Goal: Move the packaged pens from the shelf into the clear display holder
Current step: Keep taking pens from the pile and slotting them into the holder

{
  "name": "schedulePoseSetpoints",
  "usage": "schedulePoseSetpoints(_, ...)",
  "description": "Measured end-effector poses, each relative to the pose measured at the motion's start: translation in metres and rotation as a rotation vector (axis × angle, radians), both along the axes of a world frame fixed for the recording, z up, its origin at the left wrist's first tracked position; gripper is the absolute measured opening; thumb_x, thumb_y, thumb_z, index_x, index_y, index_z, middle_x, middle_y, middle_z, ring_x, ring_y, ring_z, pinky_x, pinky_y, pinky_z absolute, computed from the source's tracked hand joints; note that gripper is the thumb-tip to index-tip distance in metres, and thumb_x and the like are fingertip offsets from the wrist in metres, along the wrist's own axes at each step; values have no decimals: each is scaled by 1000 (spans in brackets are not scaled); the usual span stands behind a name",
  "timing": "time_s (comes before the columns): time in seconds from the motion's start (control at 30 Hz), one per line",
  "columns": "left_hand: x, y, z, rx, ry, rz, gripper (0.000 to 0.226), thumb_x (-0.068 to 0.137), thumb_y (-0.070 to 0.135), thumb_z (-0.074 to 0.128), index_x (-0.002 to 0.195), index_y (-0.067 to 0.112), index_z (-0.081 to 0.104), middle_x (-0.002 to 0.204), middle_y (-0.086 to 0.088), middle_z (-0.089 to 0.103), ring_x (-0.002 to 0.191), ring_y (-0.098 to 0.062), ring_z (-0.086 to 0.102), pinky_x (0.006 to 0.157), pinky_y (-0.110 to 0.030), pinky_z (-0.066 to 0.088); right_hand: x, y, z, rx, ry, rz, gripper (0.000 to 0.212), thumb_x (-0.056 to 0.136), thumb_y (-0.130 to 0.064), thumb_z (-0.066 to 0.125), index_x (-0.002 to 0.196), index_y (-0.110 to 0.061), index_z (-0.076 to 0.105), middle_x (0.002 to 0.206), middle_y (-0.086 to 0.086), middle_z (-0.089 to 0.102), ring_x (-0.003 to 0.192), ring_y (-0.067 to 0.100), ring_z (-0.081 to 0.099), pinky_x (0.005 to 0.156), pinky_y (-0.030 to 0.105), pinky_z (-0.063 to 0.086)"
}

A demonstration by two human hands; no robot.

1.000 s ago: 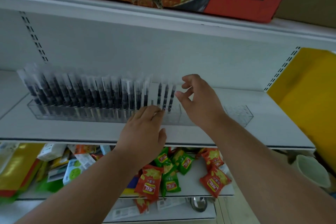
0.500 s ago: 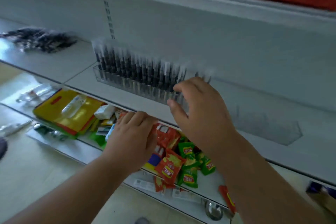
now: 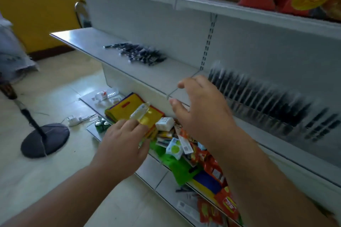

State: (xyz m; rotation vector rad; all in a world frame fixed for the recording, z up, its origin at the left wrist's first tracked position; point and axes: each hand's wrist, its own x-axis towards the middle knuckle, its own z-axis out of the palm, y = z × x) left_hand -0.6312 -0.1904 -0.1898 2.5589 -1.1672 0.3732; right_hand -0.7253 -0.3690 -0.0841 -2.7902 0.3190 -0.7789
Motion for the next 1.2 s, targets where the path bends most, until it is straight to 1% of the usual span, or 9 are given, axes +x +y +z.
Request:
schedulePoseSetpoints(0.13, 63, 51, 9, 34, -21, 72, 34, 84, 43, 44, 100, 24, 67, 94, 3, 62, 89, -25, 59, 76, -39, 50, 67, 45, 9, 6, 53, 3, 38, 93, -49, 52, 124, -26, 52, 120, -3, 51, 104, 19, 52, 85, 35, 43)
schedulePoseSetpoints(0.27, 113, 70, 16, 9, -42, 88, 33, 84, 44, 46, 98, 23, 67, 88, 3, 61, 85, -25, 58, 72, -37, 47, 120, 62, 13, 31, 42, -15, 39, 92, -50, 52, 123, -26, 53, 120, -3, 52, 105, 21, 53, 87, 38, 46)
schedulePoseSetpoints(0.53, 226, 33, 11, -24, -20, 61, 40, 85, 47, 40, 100, 23, 68, 90, 4, 63, 85, -24, 61, 73, -36, 49, 229, 34, -5, 39, 73, -46, 37, 92, -49, 53, 121, -27, 53, 116, -5, 52, 102, 17, 53, 84, 32, 43)
schedulePoseSetpoints(0.67, 290, 19, 24, 9, 0, 69, 42, 86, 48, 37, 104, 25, 68, 93, 4, 64, 87, -23, 60, 74, -37, 51, 305, 15, -3, 72, 97, -17, 36, 92, -49, 54, 117, -24, 55, 115, -2, 53, 103, 19, 54, 89, 37, 48)
schedulePoseSetpoints(0.77, 336, 13, 36, -10, -27, 115, 41, 86, 48, 38, 102, 24, 68, 92, 4, 66, 85, -23, 61, 73, -37, 51, 357, 8, 6, 67, 113, -8, 39, 92, -50, 54, 119, -22, 55, 116, -1, 53, 104, 20, 55, 87, 36, 48)
schedulePoseSetpoints(0.9, 396, 2, 39, 1, 25, 138, 36, 90, 48, 44, 111, 27, 66, 105, 5, 66, 96, -22, 59, 80, -36, 46, 412, 1, 6, 69, 125, -5, 36, 91, -47, 56, 115, -21, 55, 112, 1, 53, 98, 20, 55, 80, 33, 47)
schedulePoseSetpoints(1.0, 436, -4, 29, -44, 59, 96, 34, 92, 46, 48, 113, 26, 65, 105, 5, 66, 97, -23, 58, 82, -37, 47, 441, -2, -3, 72, 144, -36, 36, 91, -48, 56, 117, -23, 54, 113, -2, 53, 93, 14, 52, 74, 29, 42)
schedulePoseSetpoints(1.1, 487, -16, 23, -40, 128, 43, 35, 94, 45, 50, 120, 26, 62, 112, 6, 64, 106, -22, 56, 91, -39, 48, 470, -2, -9, 64, 142, -109, 35, 91, -49, 56, 116, -25, 54, 111, -5, 52, 87, 10, 48, 71, 25, 36)
schedulePoseSetpoints(1.2, 546, -30, 14, -40, 161, -49, 36, 95, 44, 50, 124, 25, 60, 116, 5, 62, 113, -21, 54, 98, -39, 45, 498, 4, -17, 88, 117, -220, 33, 90, -47, 57, 114, -25, 57, 110, -5, 54, 88, 11, 52, 71, 25, 35)
